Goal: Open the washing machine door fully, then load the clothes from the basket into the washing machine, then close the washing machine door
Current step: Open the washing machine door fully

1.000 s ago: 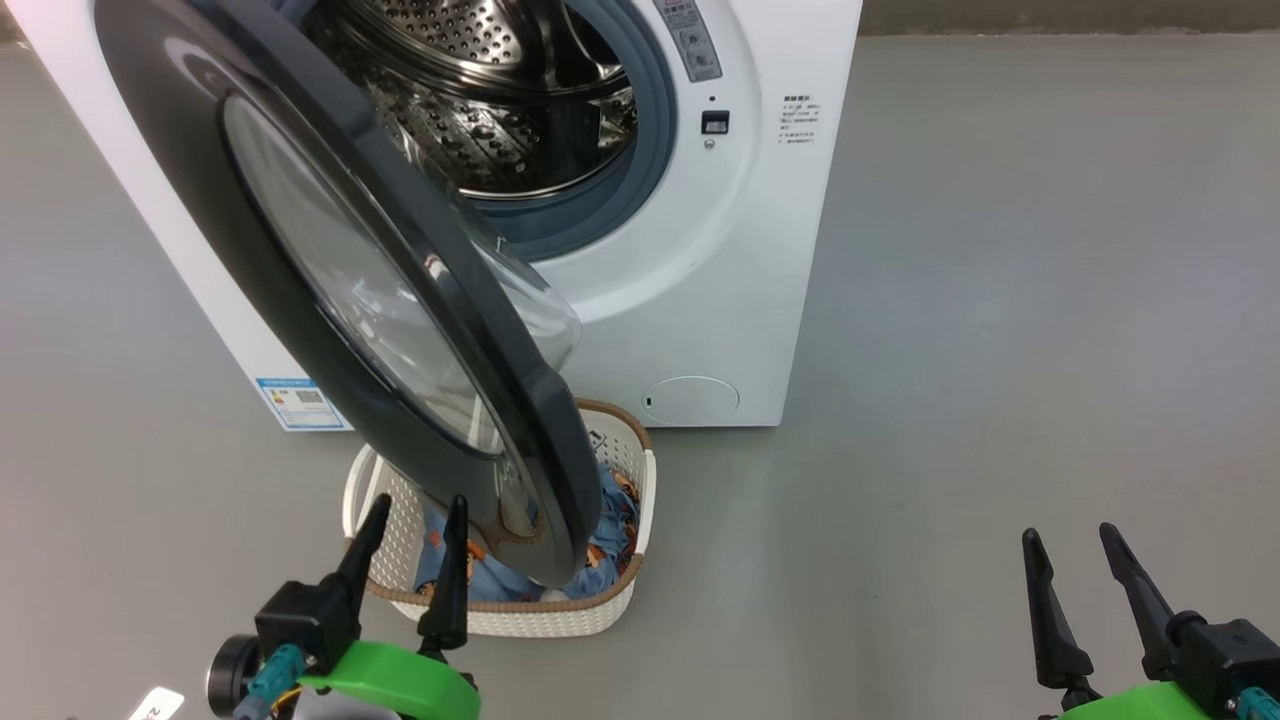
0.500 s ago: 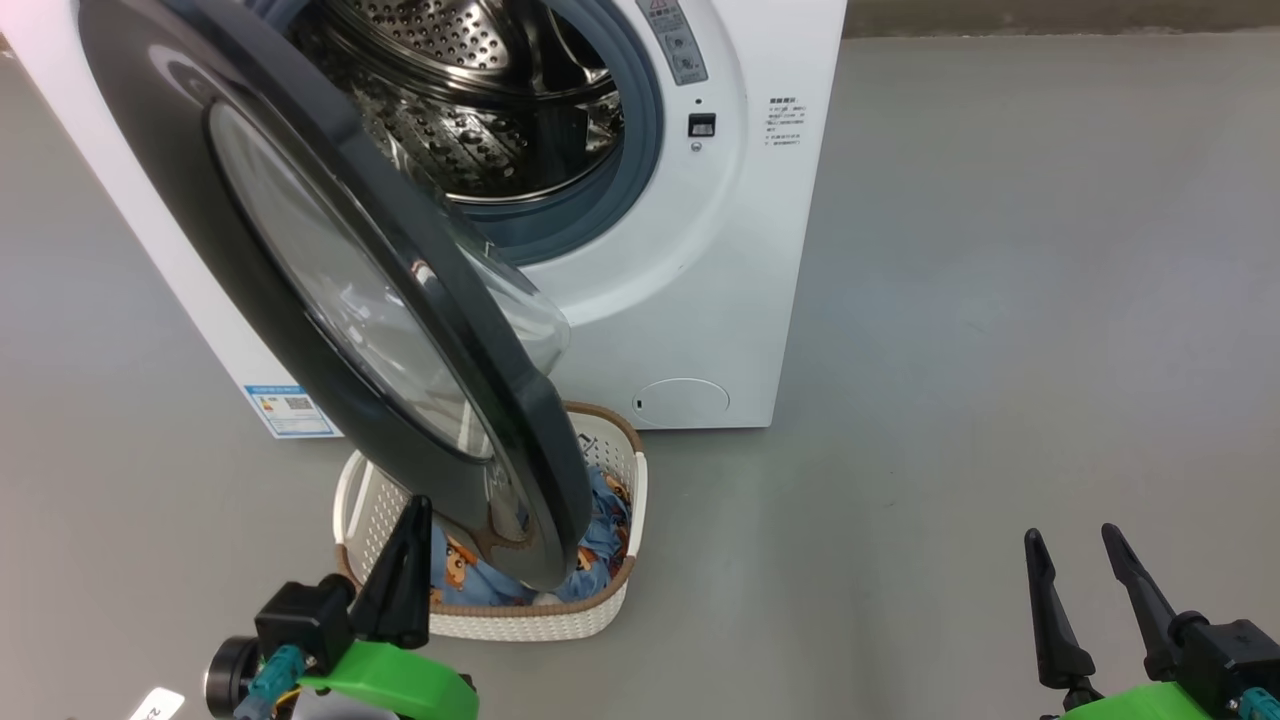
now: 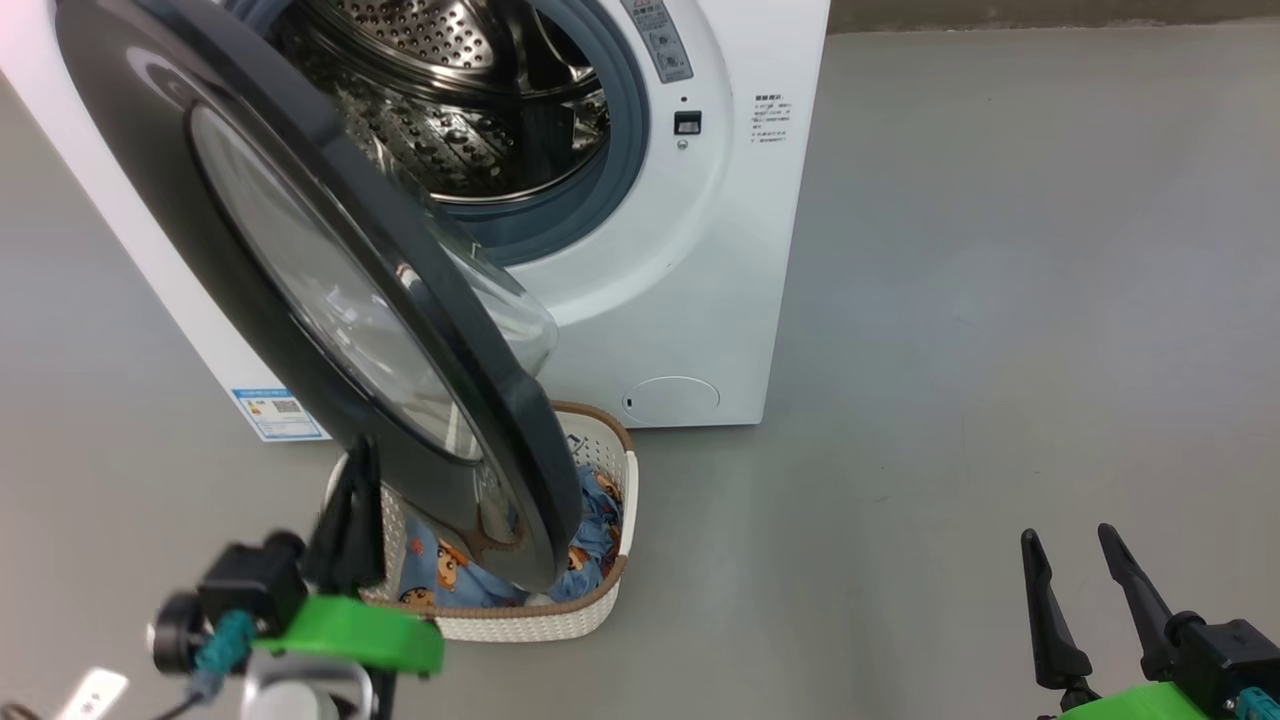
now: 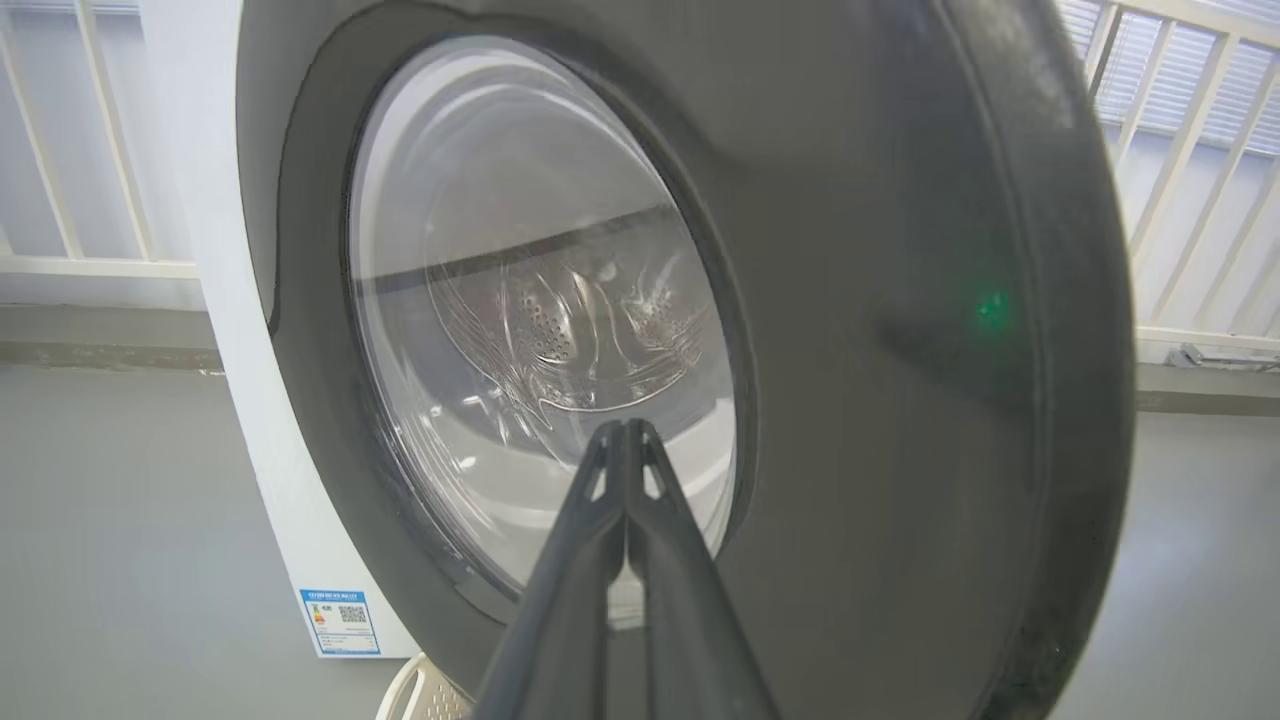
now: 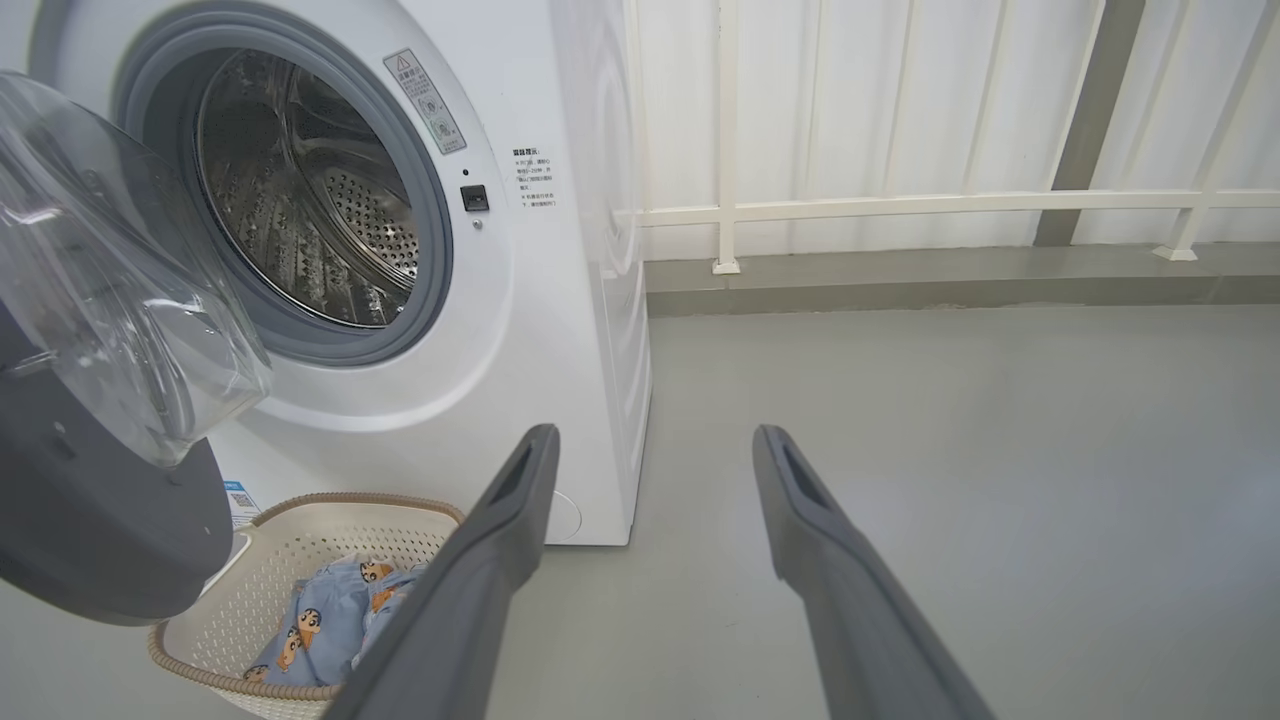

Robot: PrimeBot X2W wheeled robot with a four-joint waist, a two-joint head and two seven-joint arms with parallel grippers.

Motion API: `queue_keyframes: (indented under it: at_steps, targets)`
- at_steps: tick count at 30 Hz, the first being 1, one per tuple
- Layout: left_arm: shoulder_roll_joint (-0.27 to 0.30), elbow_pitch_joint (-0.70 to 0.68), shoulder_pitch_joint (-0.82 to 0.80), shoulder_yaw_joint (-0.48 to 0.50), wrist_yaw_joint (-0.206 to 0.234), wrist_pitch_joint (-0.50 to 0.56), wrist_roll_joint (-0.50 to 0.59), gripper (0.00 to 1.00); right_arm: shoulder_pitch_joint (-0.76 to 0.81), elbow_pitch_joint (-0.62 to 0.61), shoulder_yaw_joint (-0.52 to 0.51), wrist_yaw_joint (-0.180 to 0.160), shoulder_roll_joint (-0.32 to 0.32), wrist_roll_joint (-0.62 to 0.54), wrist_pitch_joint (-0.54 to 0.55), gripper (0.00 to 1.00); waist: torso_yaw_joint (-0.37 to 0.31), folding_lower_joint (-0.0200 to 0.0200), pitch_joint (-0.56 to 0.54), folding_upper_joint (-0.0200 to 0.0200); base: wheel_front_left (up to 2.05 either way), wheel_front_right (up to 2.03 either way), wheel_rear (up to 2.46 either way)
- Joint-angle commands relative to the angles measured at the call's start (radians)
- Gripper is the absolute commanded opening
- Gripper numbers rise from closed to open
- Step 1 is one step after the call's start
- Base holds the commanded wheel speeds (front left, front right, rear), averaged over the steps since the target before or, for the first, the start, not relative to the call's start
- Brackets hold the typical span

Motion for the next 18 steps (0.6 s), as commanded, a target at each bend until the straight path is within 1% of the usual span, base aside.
queue_keyframes:
  at_steps: [1, 6, 11, 14, 18]
  targets:
    - [0.017, -0.057, -0.067, 0.045, 0.012, -0.008, 0.020, 0.00, -0.013, -0.022, 0.024, 0.006, -0.009, 0.013, -0.012, 1.00, -0.001, 0.0000, 0.001, 0.0000, 0.00, 0.00, 0.00]
    - [0.017, -0.156, -0.148, 0.071, 0.028, -0.008, 0.062, 0.00, -0.012, -0.023, 0.025, 0.006, -0.009, 0.019, -0.012, 1.00, -0.002, 0.0000, 0.003, 0.0000, 0.00, 0.00, 0.00]
    - [0.017, -0.259, -0.232, 0.070, 0.036, -0.008, 0.103, 0.00, -0.014, -0.021, 0.032, 0.006, -0.009, 0.019, -0.012, 1.00, -0.008, 0.0000, 0.003, 0.0000, 0.00, 0.00, 0.00]
    - [0.017, -0.314, -0.269, 0.037, 0.040, -0.008, 0.110, 0.00, -0.014, -0.024, 0.033, 0.006, -0.009, 0.016, -0.012, 1.00, -0.009, 0.0000, 0.004, 0.0000, 0.00, 0.00, 0.00]
    - [0.017, -0.339, -0.303, -0.048, 0.036, 0.003, 0.086, 0.00, -0.012, -0.023, 0.043, 0.006, -0.009, 0.012, -0.012, 1.00, -0.008, 0.0000, 0.003, 0.0000, 0.00, 0.00, 0.00]
